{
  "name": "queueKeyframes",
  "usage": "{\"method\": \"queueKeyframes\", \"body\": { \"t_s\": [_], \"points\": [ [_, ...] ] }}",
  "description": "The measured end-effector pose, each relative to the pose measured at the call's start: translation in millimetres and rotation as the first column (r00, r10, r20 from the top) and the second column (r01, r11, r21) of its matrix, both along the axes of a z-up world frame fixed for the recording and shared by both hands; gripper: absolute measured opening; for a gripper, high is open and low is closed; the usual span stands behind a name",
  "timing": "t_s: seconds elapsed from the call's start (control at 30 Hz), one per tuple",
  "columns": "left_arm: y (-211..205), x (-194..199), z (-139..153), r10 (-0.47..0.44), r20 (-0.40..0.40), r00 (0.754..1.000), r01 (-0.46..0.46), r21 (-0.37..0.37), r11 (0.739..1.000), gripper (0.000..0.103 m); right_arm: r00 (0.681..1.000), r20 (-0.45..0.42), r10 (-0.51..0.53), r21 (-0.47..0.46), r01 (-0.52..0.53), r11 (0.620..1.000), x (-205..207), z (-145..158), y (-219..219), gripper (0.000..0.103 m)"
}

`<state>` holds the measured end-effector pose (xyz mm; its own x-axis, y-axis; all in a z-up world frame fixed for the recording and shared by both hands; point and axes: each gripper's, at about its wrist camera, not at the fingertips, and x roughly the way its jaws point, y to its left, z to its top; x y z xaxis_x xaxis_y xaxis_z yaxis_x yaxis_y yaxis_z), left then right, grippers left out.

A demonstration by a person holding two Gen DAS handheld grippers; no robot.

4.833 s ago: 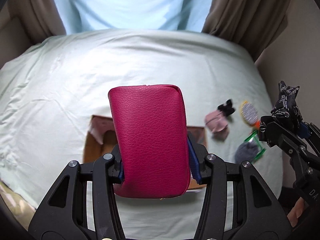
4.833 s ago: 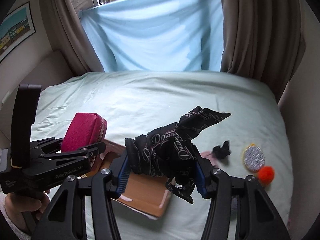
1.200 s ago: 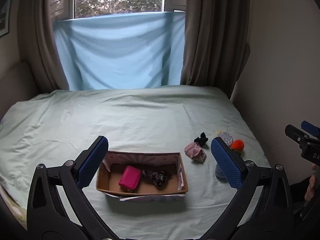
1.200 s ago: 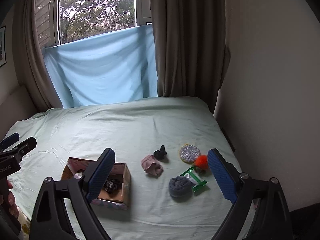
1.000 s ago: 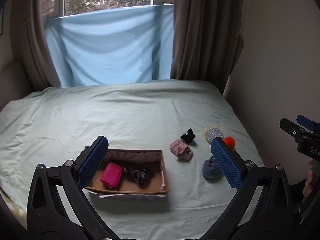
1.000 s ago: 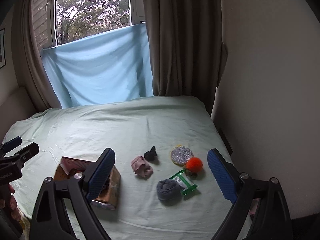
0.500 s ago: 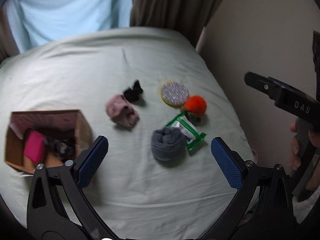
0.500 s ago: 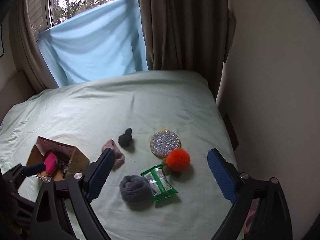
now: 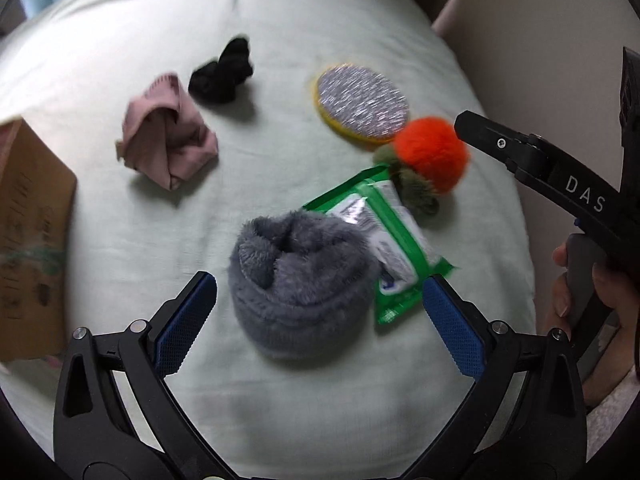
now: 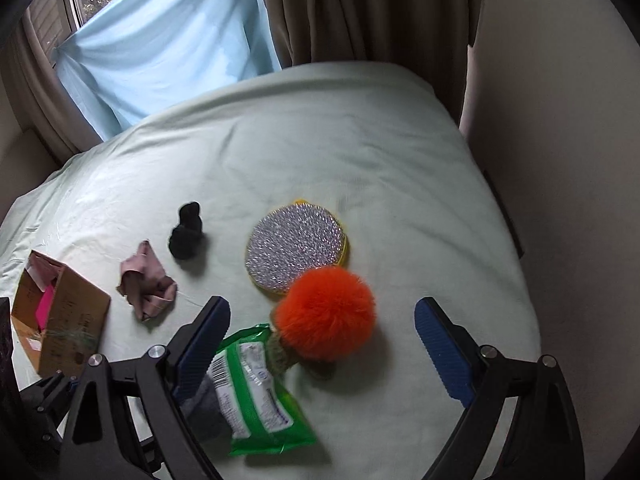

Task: Organize soft objects
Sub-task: 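Grasp the grey fuzzy sock with the left tool while the right tool grasps the orange pompom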

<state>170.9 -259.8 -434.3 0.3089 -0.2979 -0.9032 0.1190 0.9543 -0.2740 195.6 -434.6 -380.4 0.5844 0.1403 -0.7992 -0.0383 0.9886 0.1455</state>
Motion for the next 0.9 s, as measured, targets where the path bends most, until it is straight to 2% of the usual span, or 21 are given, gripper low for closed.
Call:
{"method": "queueKeyframes", "body": {
  "t_s": [0.07,0.2,0.37,0.5,0.63,0.7,0.9],
  "points": [
    [-1.4,6.8,-14.6,0.016,-0.026,1.0,-0.016,0.004,1.0,0.095,1.0,-0.028,0.004,0.015,-0.004,1.0,11.8,-18.8,-1.4,0.092],
    [-1.8,14.4,-31.8,0.035,-0.057,0.998,-0.034,0.007,0.999,0.092,0.997,-0.073,0.003,0.065,0.002,0.998,26.0,-47.8,-2.8,0.09],
    [-5.5,19.3,-48.5,0.034,-0.086,0.996,-0.034,0.007,0.999,0.079,0.994,-0.105,-0.007,0.092,0.016,0.996,36.8,-67.2,-2.7,0.073],
    [-3.1,22.7,-48.7,0.039,-0.099,0.994,-0.04,0.0,0.999,0.066,0.995,-0.105,-0.002,0.099,0.012,0.995,42.0,-72.1,0.2,0.051],
    [-1.7,24.2,-44.4,0.035,-0.102,0.994,-0.035,0.004,0.999,0.057,0.995,-0.104,0.005,0.093,0.005,0.996,43.1,-71.6,4.6,0.039],
    [-1.2,22.1,-41.6,0.025,-0.098,0.995,-0.024,0.011,1.0,0.053,0.995,-0.103,0.002,0.086,0.007,0.996,43.2,-72.1,7.1,0.038],
    [-4.0,24.8,-25.7,0.003,-0.071,0.997,-0.002,0.015,1.0,0.05,0.996,-0.081,-0.024,0.077,0.031,0.997,35.0,-60.8,5.3,0.036]
  ]
}}
